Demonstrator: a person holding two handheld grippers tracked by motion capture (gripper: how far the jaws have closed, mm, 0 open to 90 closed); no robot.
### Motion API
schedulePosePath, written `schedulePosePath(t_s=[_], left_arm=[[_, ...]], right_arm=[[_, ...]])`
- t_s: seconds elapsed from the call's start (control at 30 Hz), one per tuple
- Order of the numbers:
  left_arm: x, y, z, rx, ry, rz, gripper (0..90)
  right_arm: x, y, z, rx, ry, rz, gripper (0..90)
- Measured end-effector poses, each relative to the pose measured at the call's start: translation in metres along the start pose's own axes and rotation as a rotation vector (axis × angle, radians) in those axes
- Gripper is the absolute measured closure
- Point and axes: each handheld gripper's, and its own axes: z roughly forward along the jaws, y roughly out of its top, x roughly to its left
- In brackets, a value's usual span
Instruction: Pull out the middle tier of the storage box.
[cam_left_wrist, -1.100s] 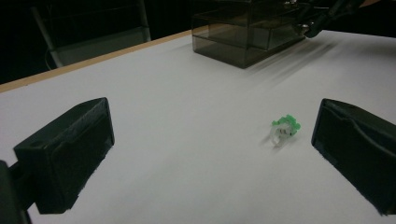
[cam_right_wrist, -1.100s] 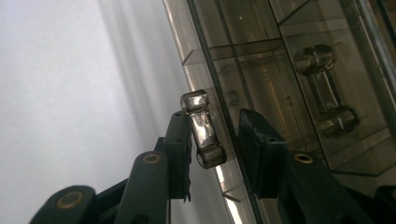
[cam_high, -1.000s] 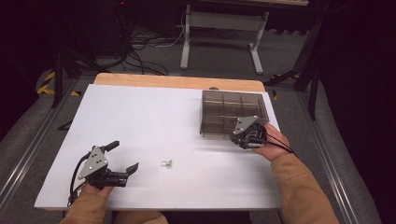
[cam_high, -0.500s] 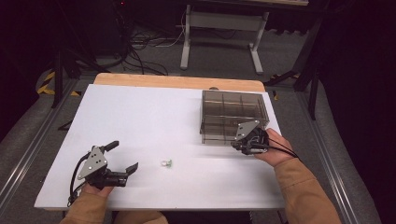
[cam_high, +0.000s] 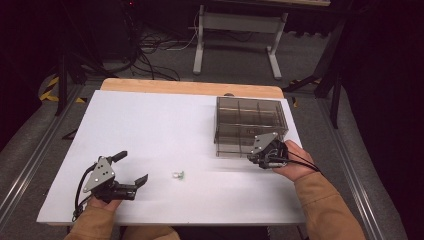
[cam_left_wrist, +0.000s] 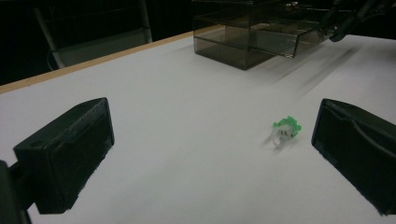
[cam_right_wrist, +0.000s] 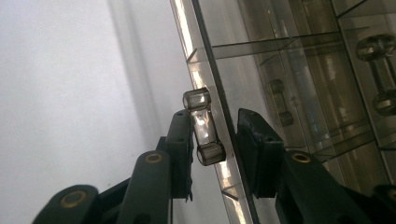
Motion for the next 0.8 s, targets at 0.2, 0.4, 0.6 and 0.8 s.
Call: schedulePosePath(t_s=[0.2, 0.4, 0.6, 0.8], left_arm=[[0.0001, 0.0000, 0.0000, 0.000, 0.000, 0.000, 0.2], [-0.0001, -0.0001, 0.0000, 0.000, -0.002, 0.000, 0.2], [0.0000, -0.0001, 0.0000, 0.001, 0.000, 0.001, 0.2], [0.0000, 0.0000, 0.0000, 0.001, 0.000, 0.002, 0.2]], right_arm=[[0.0004, -0.0004, 0.0014, 0.005, -0.001, -0.005, 66.8], [0.0007, -0.0009, 0.0023, 0.013, 0.002, -0.005, 64.6], [0.0018, -0.0018, 0.0020, 0.003, 0.006, 0.002, 59.5], [0.0042, -0.0005, -0.0049, -0.028, 0.029, 0.012, 49.0]])
